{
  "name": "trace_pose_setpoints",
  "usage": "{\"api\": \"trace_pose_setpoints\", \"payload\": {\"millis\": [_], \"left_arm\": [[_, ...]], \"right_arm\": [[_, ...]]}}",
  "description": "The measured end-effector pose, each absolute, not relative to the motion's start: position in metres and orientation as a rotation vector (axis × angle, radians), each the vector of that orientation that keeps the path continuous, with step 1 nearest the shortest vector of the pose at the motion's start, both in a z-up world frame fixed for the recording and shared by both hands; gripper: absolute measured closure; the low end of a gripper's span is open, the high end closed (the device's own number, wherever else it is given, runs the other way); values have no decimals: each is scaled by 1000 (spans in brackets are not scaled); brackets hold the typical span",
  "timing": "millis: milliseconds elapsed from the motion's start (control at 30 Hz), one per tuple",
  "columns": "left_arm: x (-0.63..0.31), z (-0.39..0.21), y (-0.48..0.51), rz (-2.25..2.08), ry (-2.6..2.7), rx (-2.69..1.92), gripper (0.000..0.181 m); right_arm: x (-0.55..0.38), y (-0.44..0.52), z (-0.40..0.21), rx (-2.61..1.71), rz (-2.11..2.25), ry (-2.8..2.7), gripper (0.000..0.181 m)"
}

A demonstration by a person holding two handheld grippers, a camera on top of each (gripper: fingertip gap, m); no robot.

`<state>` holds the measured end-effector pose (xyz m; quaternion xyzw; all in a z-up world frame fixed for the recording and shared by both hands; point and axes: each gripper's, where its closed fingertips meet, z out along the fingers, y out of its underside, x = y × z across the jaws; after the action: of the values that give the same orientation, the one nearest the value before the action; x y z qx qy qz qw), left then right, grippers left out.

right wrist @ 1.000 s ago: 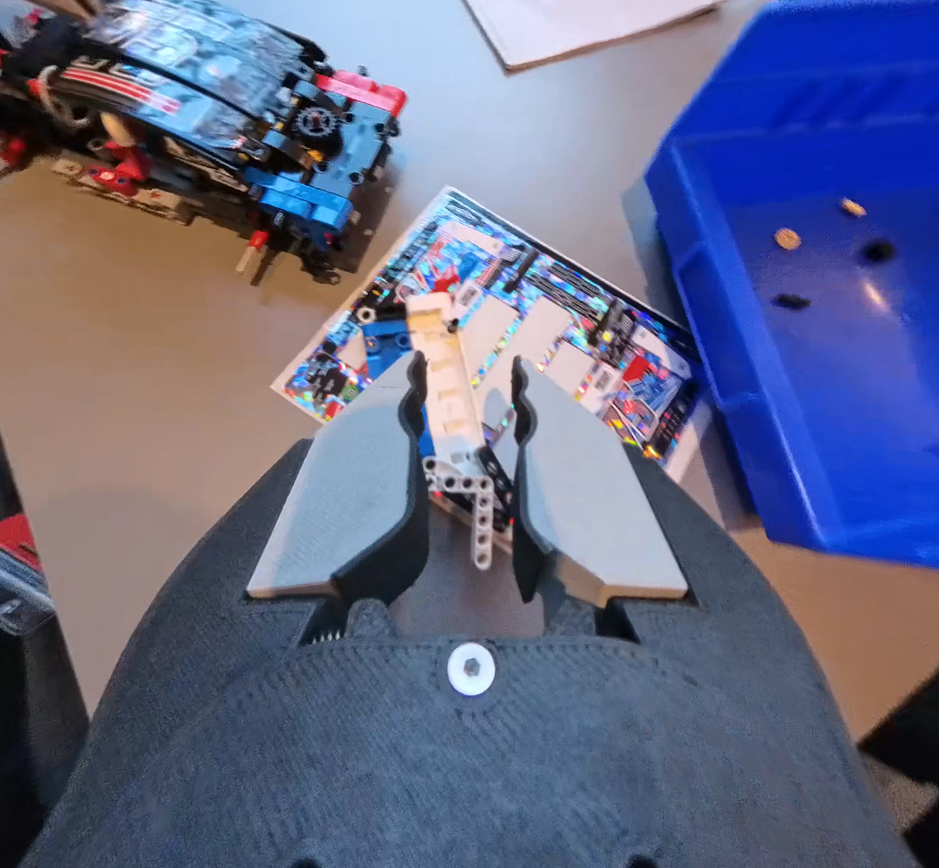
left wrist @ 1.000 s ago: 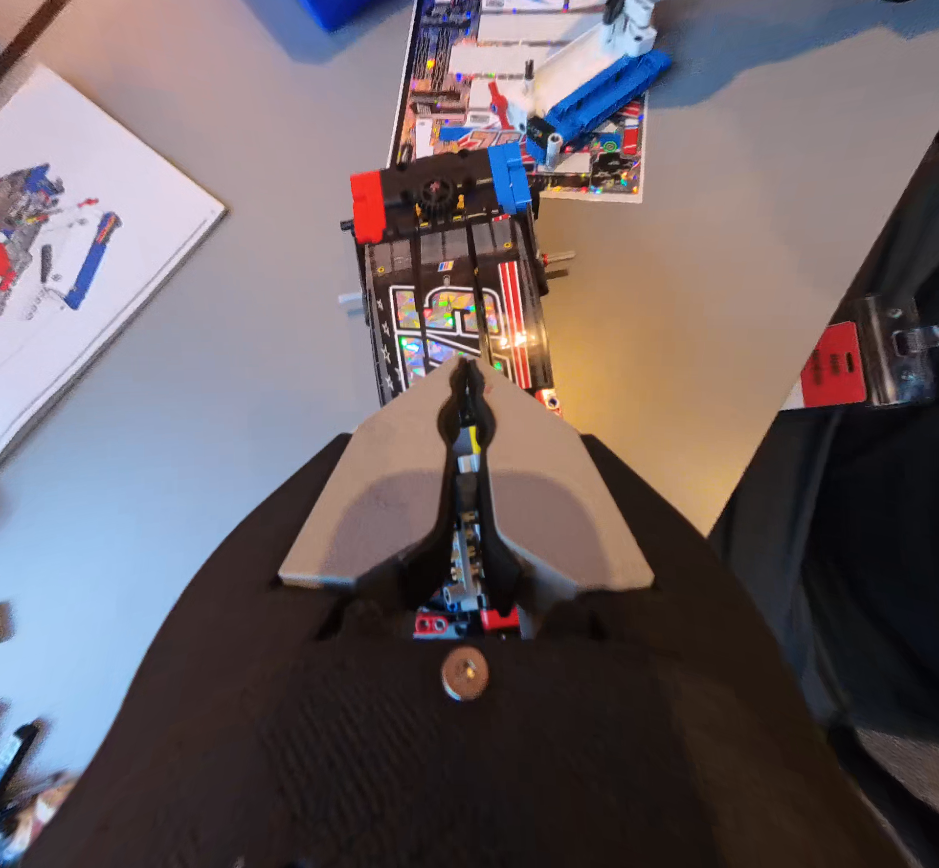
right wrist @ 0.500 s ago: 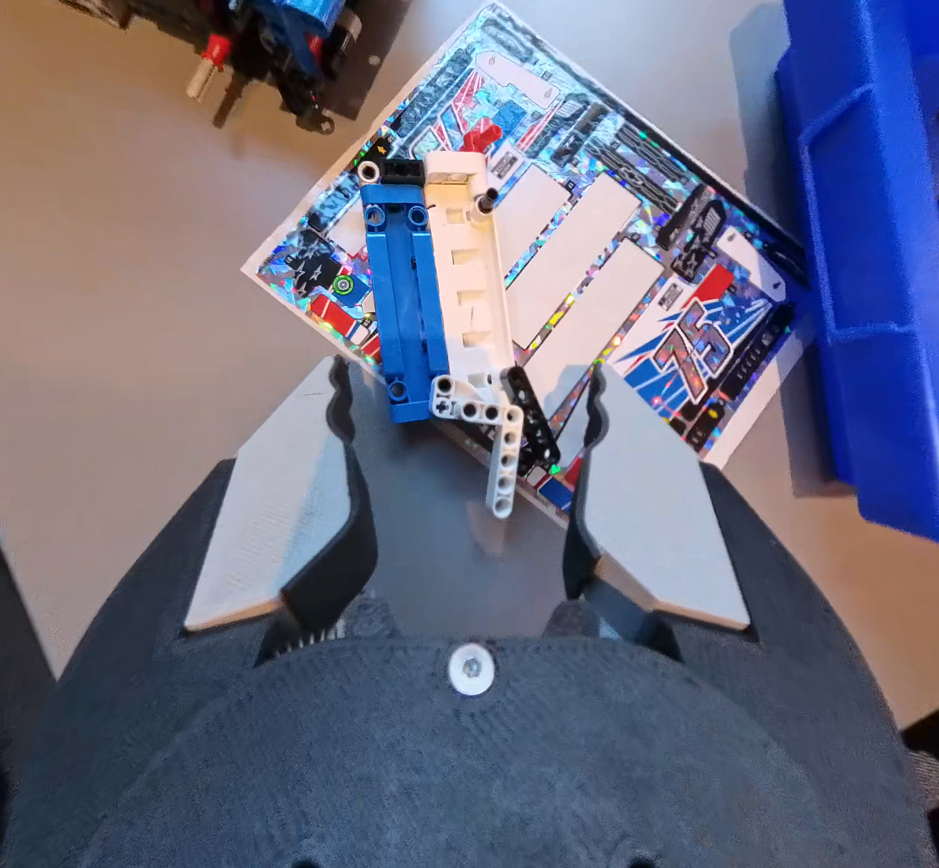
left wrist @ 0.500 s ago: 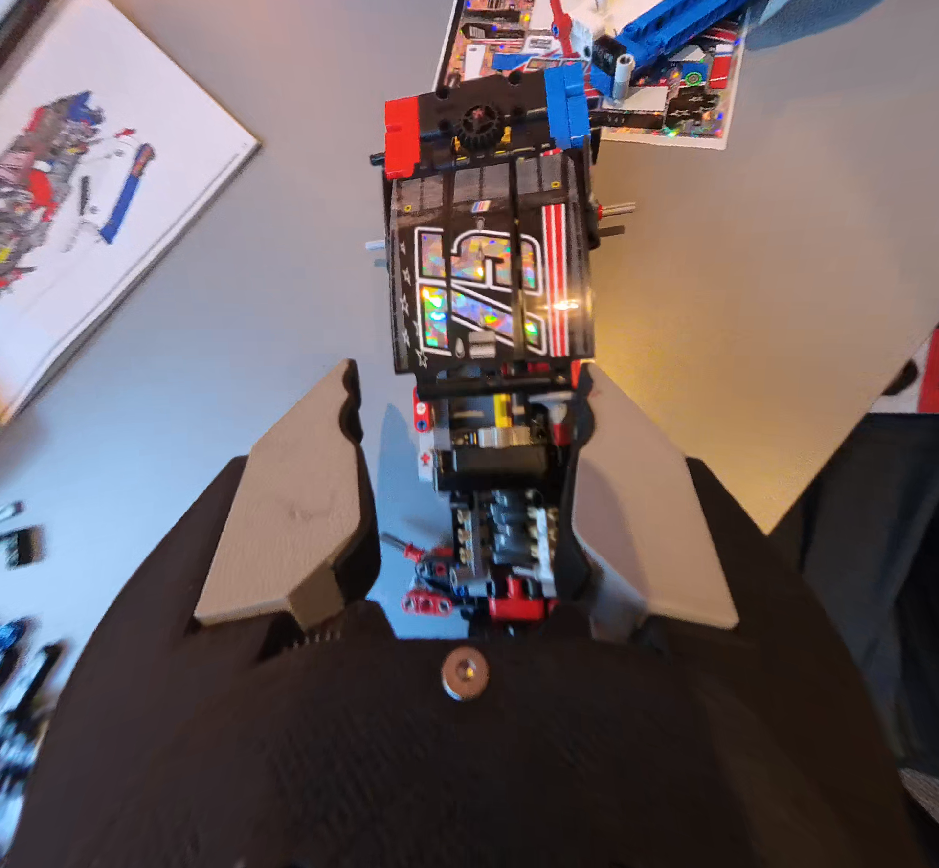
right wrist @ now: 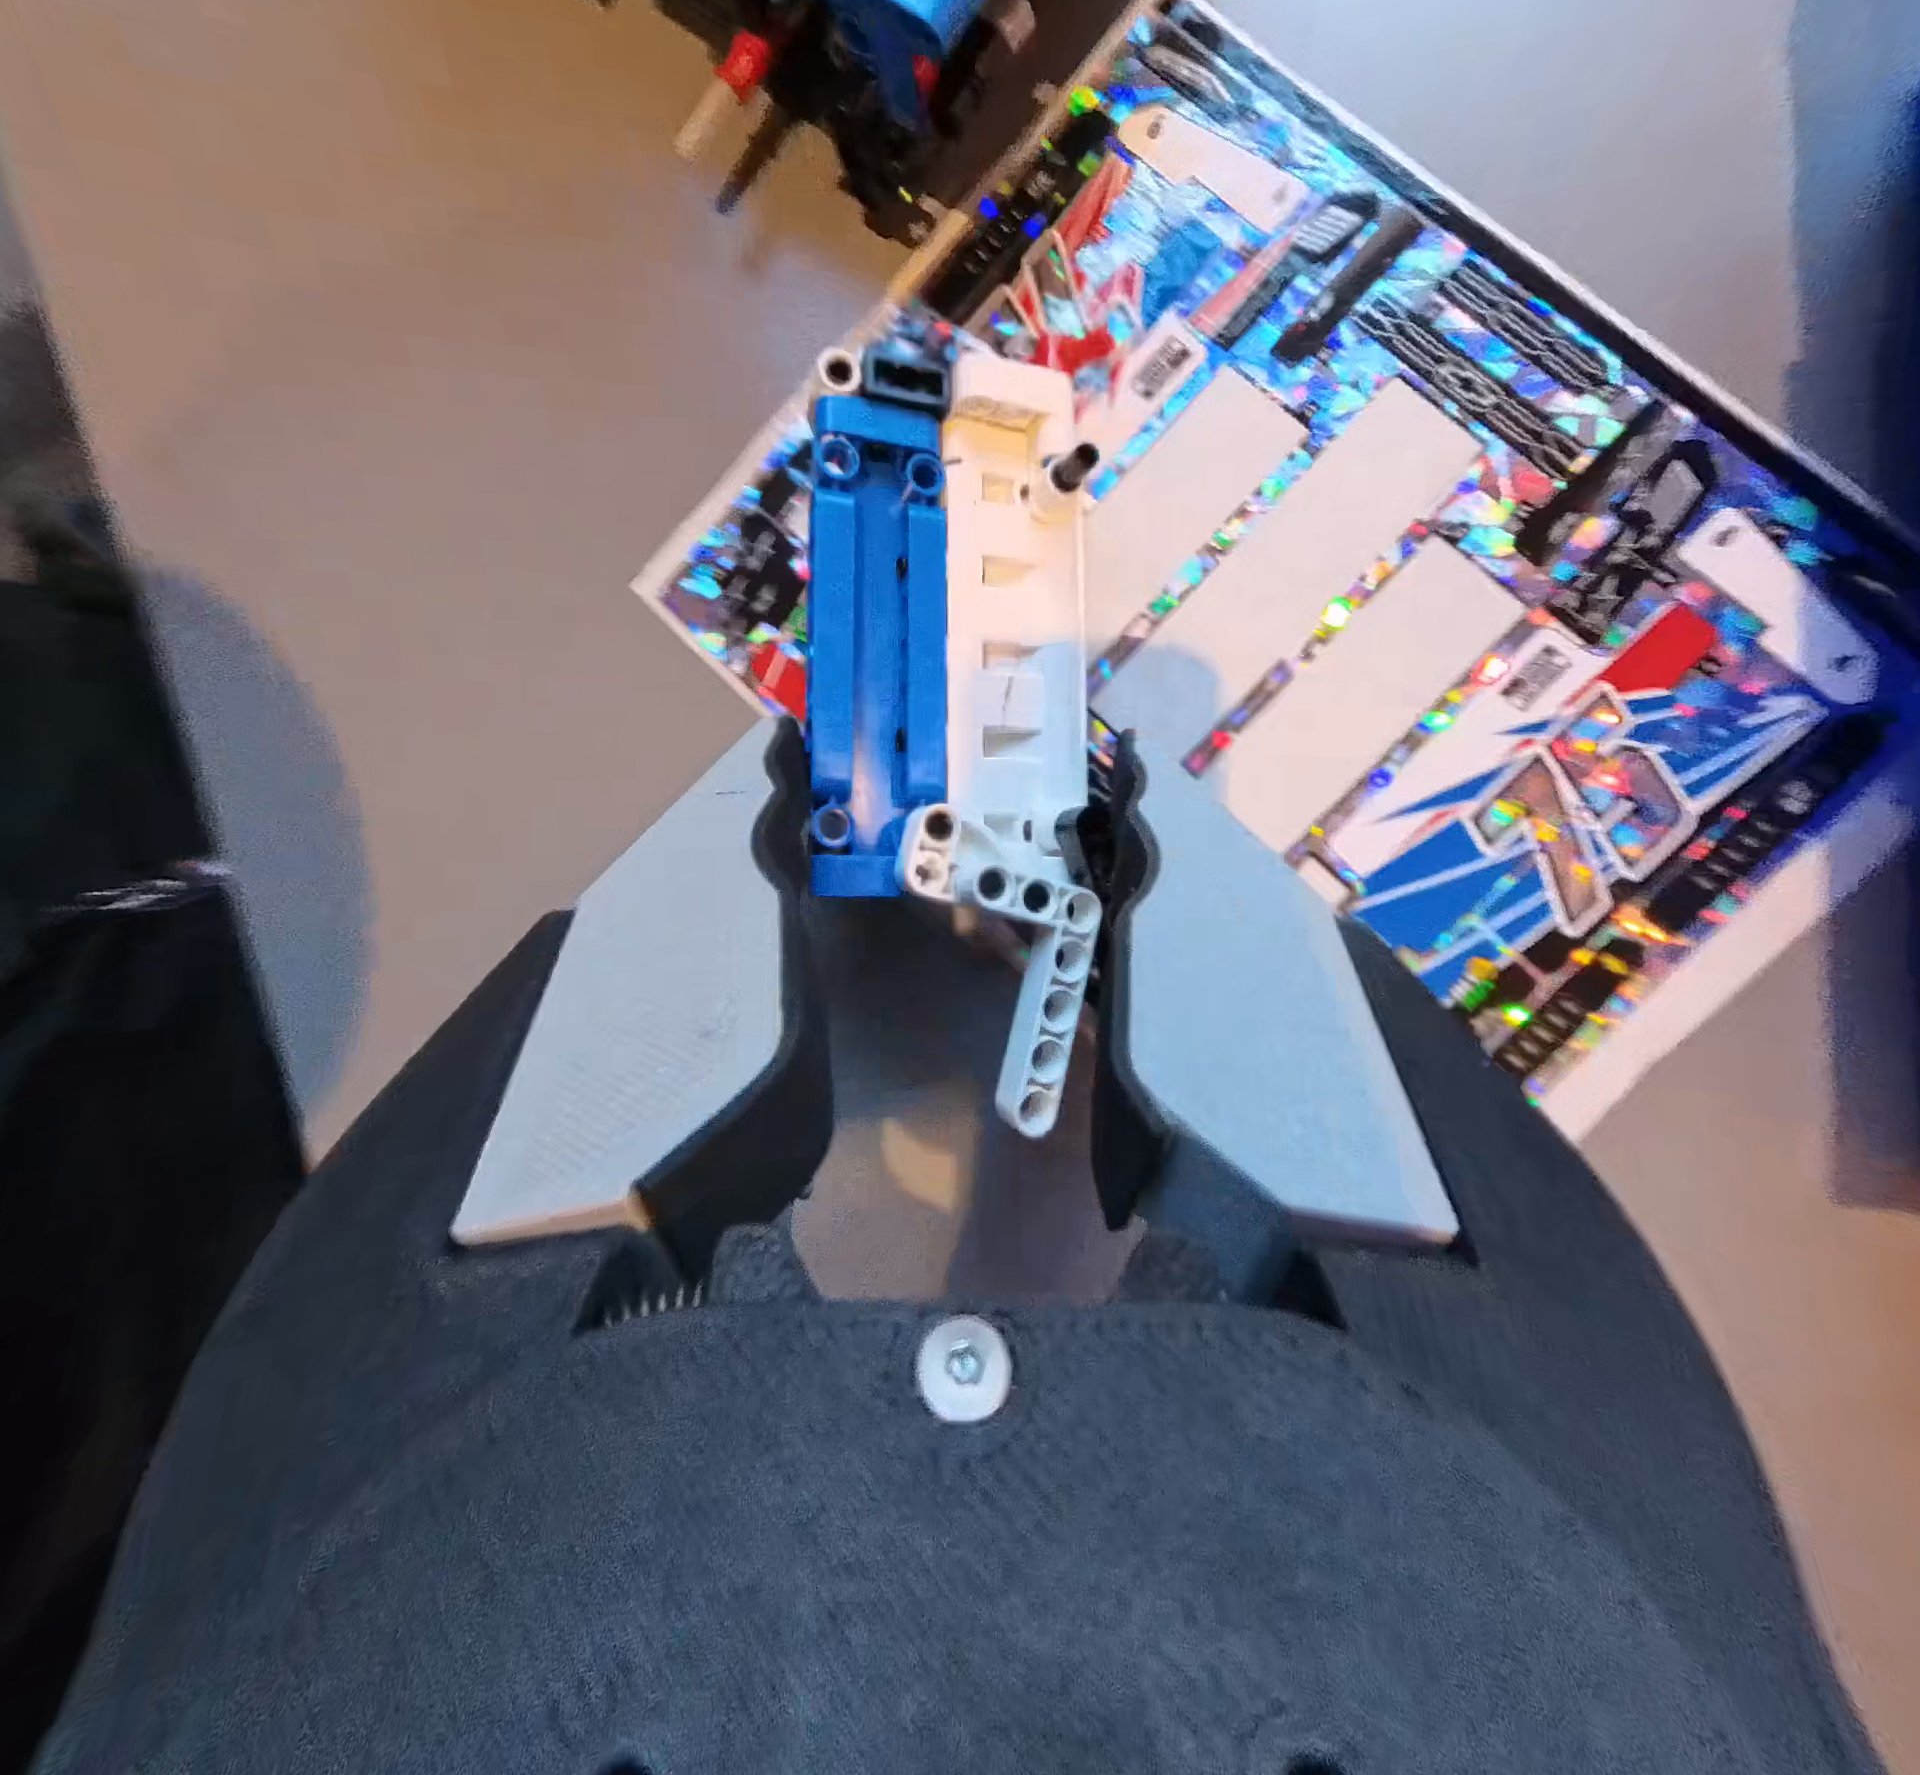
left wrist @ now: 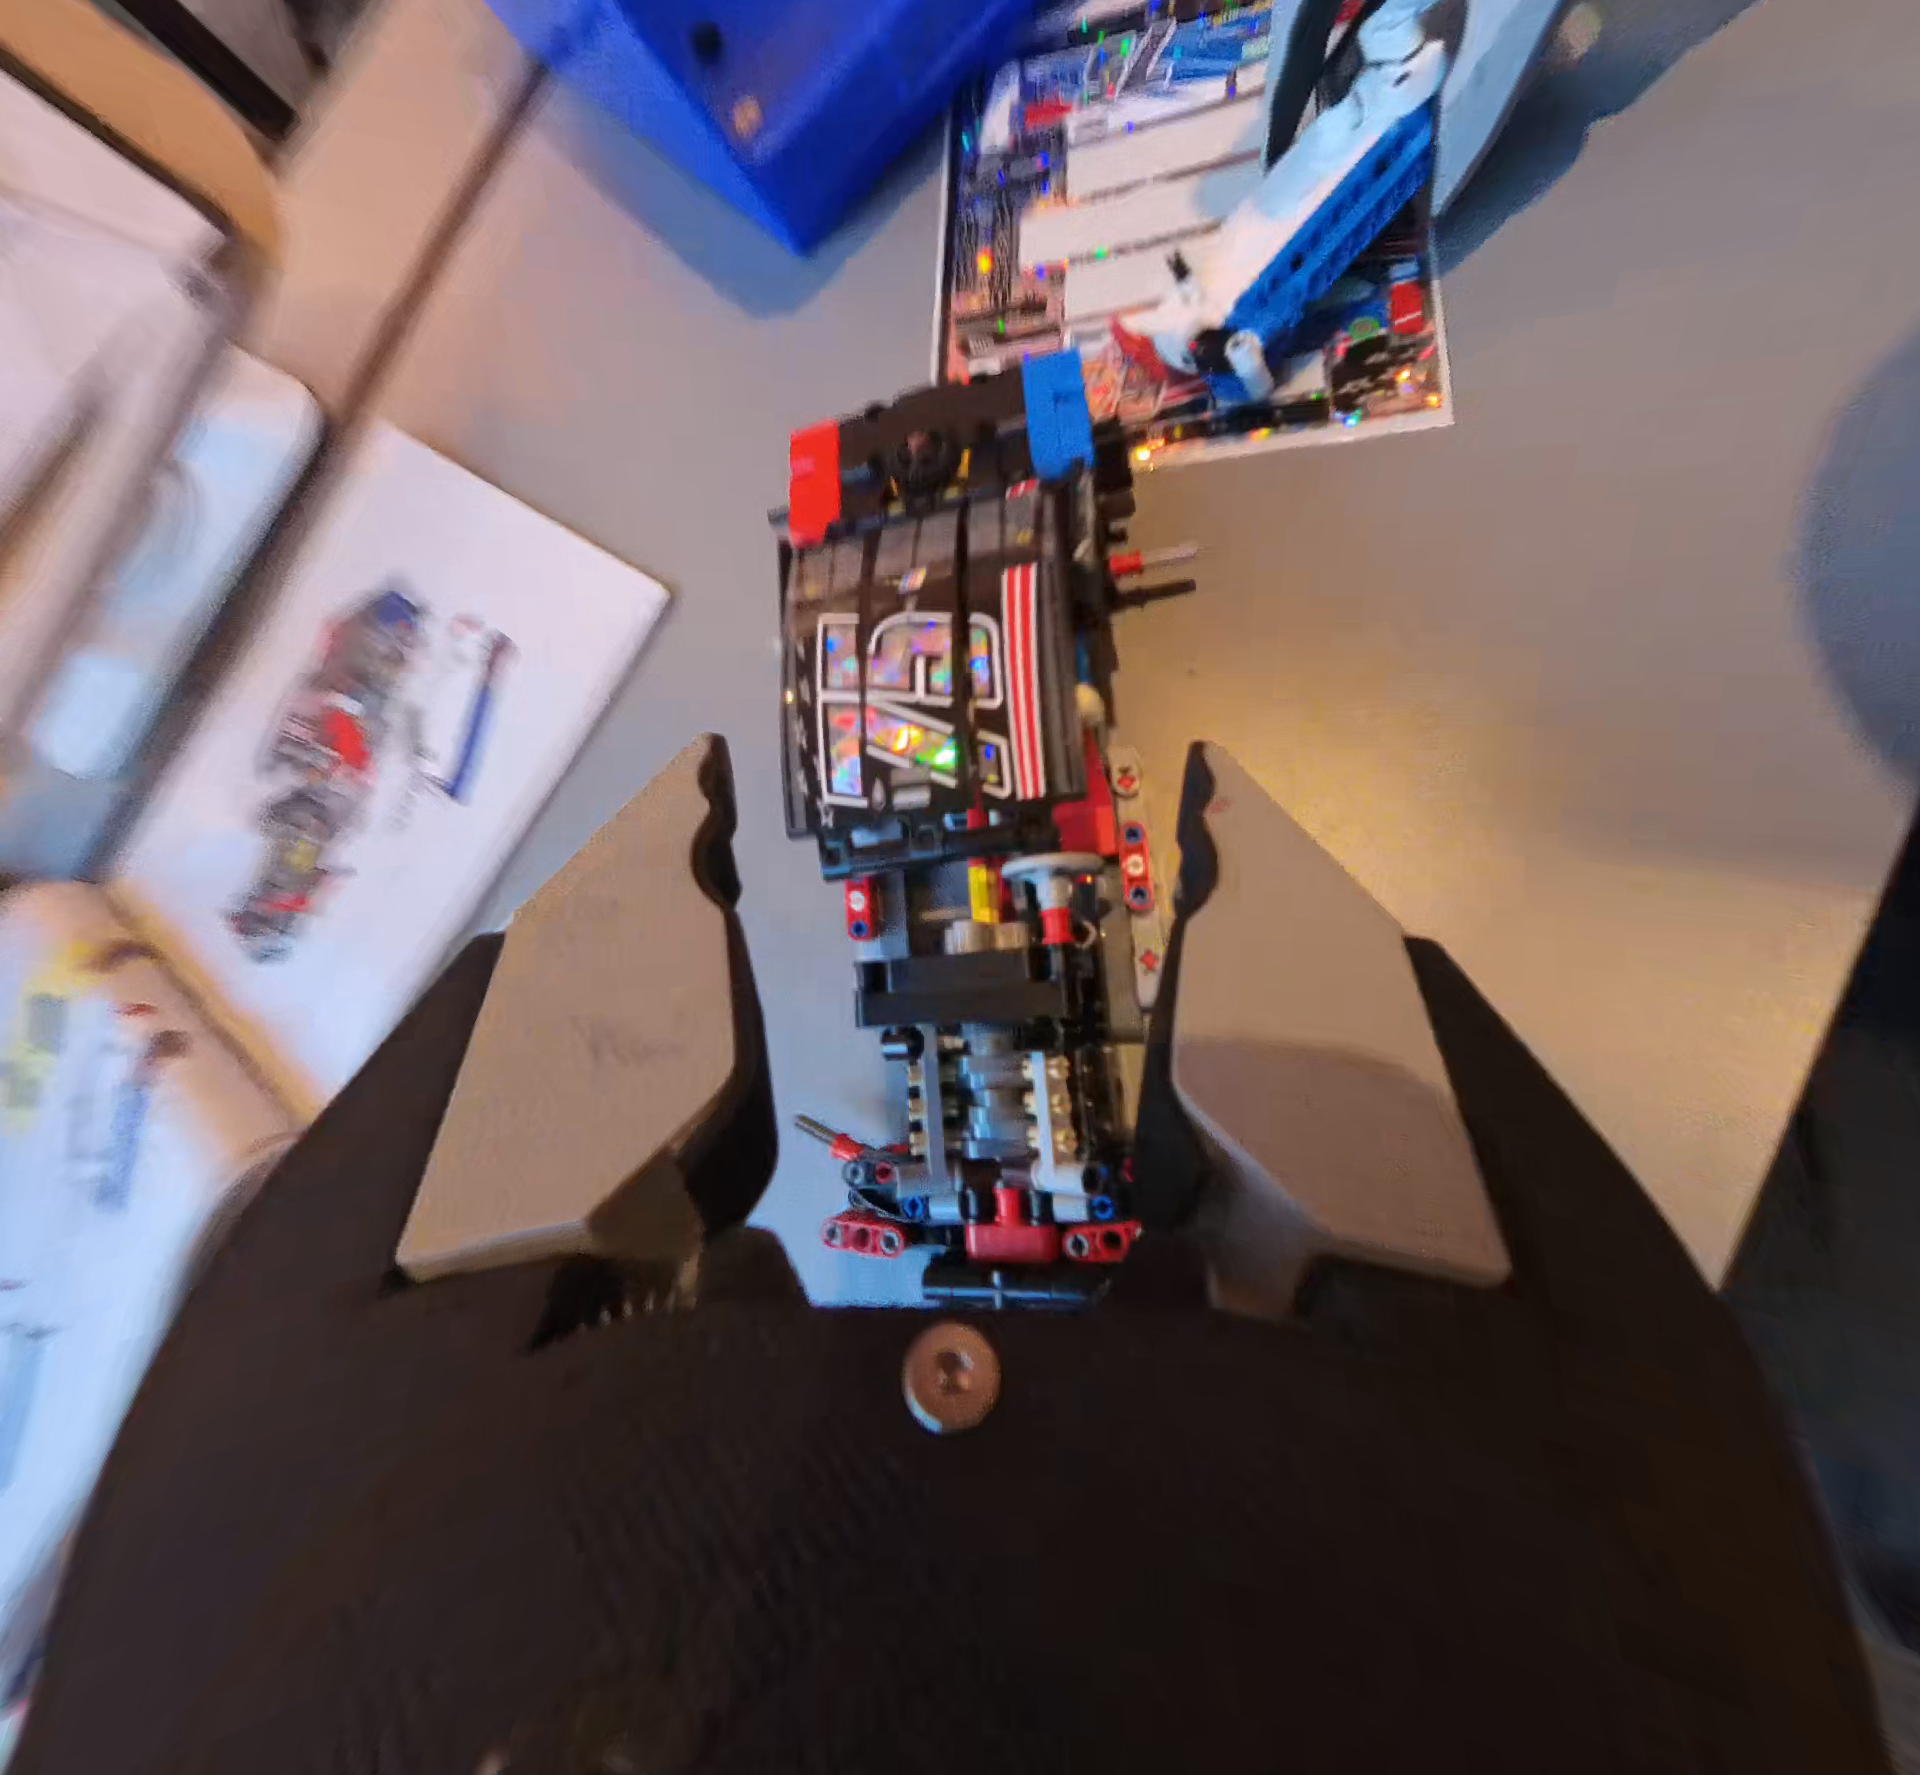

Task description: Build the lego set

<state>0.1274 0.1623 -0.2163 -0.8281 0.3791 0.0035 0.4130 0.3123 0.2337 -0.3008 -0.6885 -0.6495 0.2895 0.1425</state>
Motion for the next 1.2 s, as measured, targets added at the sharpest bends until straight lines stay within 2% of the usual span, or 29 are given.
{"api": "trace_pose_setpoints", "payload": {"millis": [100, 167, 233, 333, 433, 467, 533, 567, 600, 767, 900, 967, 1067, 1100, 1167, 1200], "left_arm": [[162, -205, 152, 278, 1147, -1827, 118], [193, -219, 147, 379, 1300, -1681, 129], [213, -236, 151, 455, 1360, -1649, 131], [230, -251, 158, 460, 1364, -1664, 126], [253, -253, 149, 291, 1367, -1664, 134], [259, -255, 145, 234, 1372, -1671, 138], [263, -266, 136, 143, 1421, -1714, 161], [262, -269, 135, 126, 1418, -1741, 163], [260, -271, 135, 116, 1394, -1773, 163], [251, -286, 128, 110, 1315, -1904, 167], [240, -284, 124, 54, 1159, -2000, 167], [236, -281, 121, -1, 1067, -2045, 167], [228, -282, 117, -4, 1031, -2096, 167], [228, -282, 116, -34, 1009, -2112, 167], [230, -280, 113, -139, 978, -2132, 167], [230, -278, 113, -178, 963, -2142, 167]], "right_arm": [[304, 213, -278, -2012, 1147, -1863, 126], [300, 204, -271, -2033, 1278, -1867, 126], [296, 198, -275, -2052, 1331, -1887, 126], [294, 173, -272, -2062, 1548, -1916, 126], [293, 157, -274, -2039, 1616, -1965, 126], [292, 151, -273, -2023, 1649, -1988, 126], [290, 139, -270, -1984, 1715, -2039, 126], [290, 134, -271, -1968, 1729, -2075, 126], [289, 130, -273, -1954, 1725, -2104, 131], [281, 127, -284, -1978, 1648, -2136, 131], [273, 132, -274, -1792, 1518, -2108, 131], [267, 138, -269, -1671, 1399, -2060, 119], [262, 143, -263, -1454, 1235, -1995, 118], [261, 141, -261, -1377, 1204, -1987, 120], [257, 143, -260, -1254, 1091, -1979, 139], [254, 143, -260, -1195, 1030, -1987, 141]]}}
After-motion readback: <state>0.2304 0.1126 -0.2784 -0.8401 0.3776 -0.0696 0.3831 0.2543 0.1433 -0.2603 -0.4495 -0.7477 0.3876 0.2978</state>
